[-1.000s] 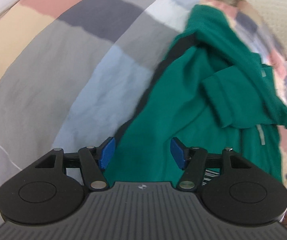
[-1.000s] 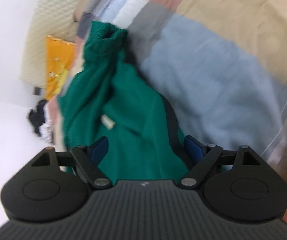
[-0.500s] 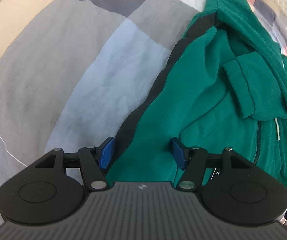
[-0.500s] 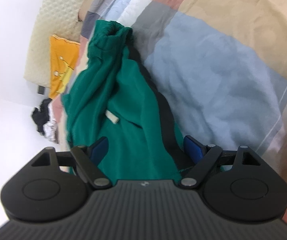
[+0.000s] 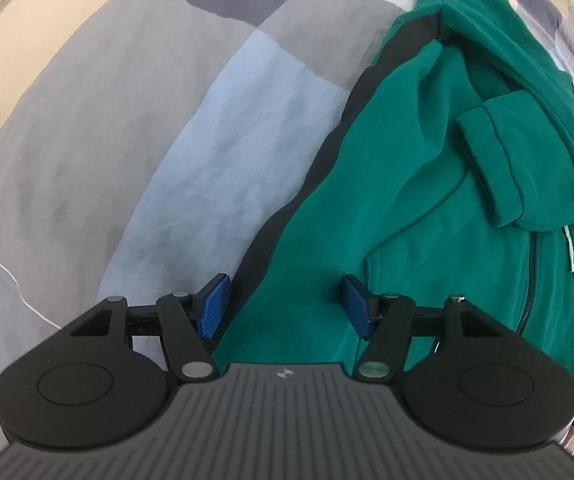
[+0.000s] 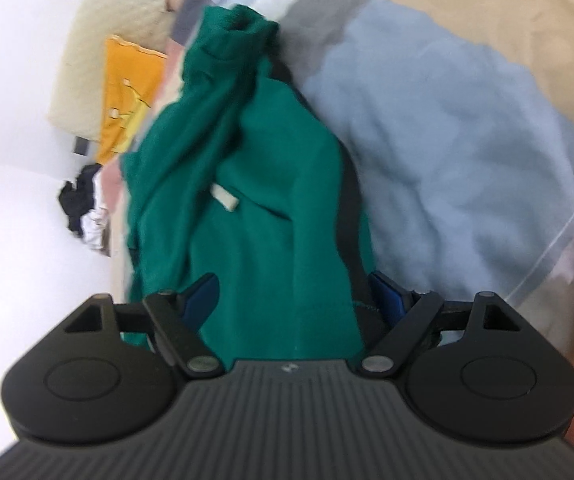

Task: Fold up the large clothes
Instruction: 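Grasp the hoodie hem with the left gripper while the right gripper grasps the hem beside it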

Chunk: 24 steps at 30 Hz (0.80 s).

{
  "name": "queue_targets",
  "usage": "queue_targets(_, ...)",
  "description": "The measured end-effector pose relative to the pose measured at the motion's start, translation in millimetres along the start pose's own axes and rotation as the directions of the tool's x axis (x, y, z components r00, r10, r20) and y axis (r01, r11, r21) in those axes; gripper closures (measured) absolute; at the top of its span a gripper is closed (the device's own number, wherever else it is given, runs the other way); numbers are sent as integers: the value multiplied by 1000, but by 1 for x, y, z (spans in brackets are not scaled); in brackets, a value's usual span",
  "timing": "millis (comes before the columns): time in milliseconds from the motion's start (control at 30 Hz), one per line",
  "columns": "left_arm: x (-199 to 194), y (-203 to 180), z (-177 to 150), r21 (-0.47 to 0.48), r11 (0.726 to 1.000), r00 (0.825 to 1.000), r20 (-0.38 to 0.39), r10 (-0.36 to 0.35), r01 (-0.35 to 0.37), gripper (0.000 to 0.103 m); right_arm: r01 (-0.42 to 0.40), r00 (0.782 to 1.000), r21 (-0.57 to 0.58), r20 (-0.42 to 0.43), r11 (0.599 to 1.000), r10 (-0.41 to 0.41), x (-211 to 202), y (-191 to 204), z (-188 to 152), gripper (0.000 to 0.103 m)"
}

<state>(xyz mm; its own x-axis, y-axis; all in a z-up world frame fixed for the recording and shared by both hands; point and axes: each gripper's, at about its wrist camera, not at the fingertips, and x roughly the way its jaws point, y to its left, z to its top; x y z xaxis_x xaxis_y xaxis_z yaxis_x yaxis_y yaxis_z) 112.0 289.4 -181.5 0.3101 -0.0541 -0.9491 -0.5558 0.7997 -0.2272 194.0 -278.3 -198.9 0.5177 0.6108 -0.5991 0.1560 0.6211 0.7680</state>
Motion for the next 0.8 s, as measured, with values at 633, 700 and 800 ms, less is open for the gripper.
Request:
queue_targets(633, 11, -46, -1, 265, 960, 991, -75, 115, -92, 88, 169, 984, -73, -43, 983, -172, 18, 5, -10, 47)
queue_targets(700, 0, -48, -2, 264, 961, 995, -38, 95, -82, 93, 181, 983, -71, -11, 981, -183, 12, 6, -10, 70)
queue_targets(800, -22, -37, -5, 219, 975, 999, 25, 29, -34, 95, 162, 987, -116, 29, 980, -160, 5, 14, -12, 86)
